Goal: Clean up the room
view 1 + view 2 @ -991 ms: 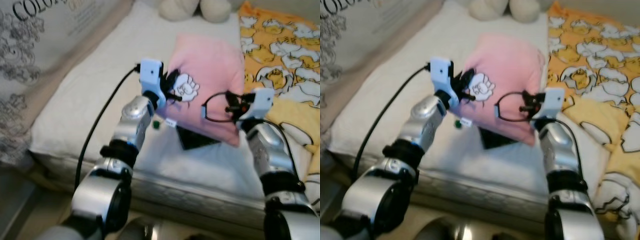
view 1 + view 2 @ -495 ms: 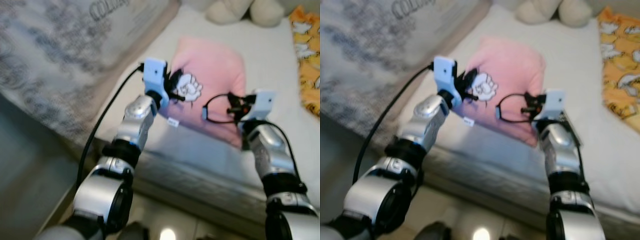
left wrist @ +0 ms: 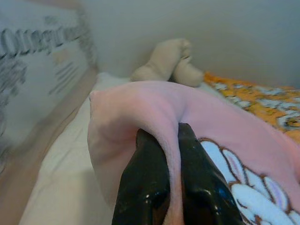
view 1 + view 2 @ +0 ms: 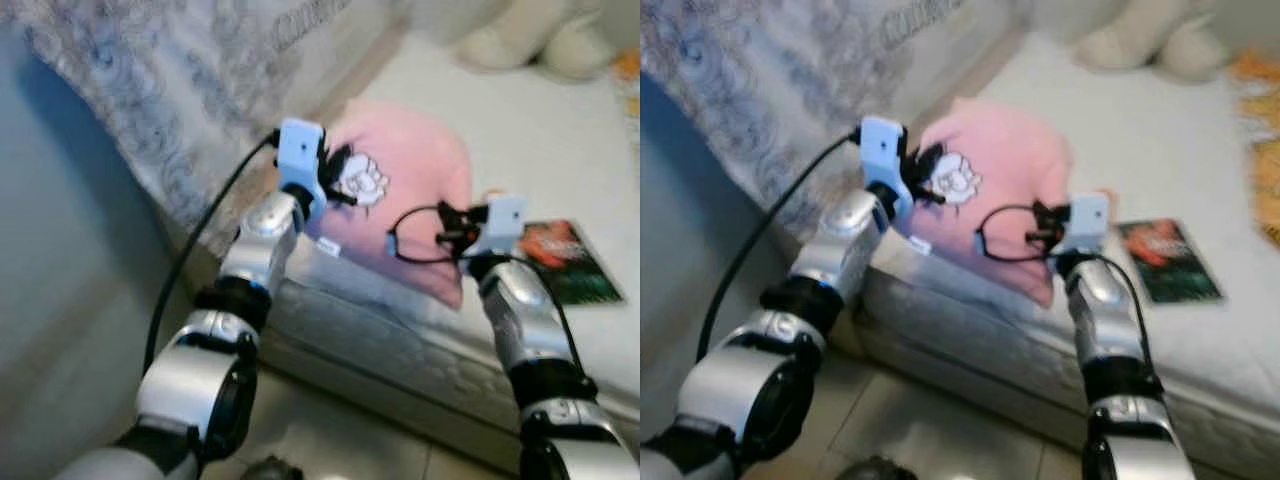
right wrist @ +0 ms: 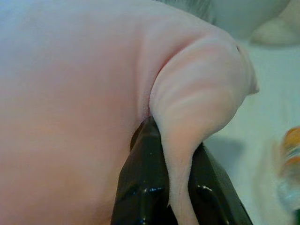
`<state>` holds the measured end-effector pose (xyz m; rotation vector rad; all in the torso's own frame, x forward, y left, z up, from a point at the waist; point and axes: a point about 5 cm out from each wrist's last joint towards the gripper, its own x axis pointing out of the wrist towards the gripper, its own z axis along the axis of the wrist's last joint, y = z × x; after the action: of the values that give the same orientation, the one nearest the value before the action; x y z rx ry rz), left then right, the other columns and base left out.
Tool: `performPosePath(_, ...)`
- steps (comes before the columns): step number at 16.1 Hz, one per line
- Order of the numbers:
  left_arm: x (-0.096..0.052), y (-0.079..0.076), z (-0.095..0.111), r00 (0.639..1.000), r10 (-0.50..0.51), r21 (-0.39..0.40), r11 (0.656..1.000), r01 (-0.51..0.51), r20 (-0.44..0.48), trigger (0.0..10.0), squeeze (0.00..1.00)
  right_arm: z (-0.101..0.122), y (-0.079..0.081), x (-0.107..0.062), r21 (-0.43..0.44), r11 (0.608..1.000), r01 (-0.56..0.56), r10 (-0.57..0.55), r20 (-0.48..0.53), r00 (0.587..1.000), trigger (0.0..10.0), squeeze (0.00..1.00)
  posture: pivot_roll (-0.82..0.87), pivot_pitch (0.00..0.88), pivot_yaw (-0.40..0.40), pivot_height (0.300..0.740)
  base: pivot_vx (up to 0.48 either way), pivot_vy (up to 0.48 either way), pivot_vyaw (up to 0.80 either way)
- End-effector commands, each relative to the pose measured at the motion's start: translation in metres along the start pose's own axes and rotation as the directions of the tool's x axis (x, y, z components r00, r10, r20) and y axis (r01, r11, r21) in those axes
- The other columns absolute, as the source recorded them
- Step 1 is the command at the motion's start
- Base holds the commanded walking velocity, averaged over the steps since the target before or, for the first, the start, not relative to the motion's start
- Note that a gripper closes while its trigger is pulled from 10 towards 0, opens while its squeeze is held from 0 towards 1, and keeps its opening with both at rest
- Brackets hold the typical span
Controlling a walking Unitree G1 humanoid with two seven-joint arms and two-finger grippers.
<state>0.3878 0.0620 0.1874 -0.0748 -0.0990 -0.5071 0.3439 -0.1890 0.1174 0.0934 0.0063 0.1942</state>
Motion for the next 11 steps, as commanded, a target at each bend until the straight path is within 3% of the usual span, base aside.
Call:
performPosePath(1, 0.0034, -0.0001, 0.0129, 0.999, 0.005, 0.031, 1.0, -0.006, 0.053, 10.0, 0.0, 0.0018, -0.0019, -0.0024, -0.023, 1.0, 0.017, -0.017, 0.018, 1.0, 10.0, 0.0, 0.05, 0.0, 0.022, 0.74, 0.446, 0.0, 0.0)
performPosePath(11, 0.0017, 0.0043, 0.0054, 0.999, 0.044, 0.013, 0.999, -0.044, 0.02, 10.0, 0.0, -0.0028, 0.0031, -0.0048, -0.006, 1.0, 0.009, -0.009, 0.004, 1.0, 10.0, 0.0, 0.05, 0.0, 0.019, 0.74, 0.446, 0.0, 0.0)
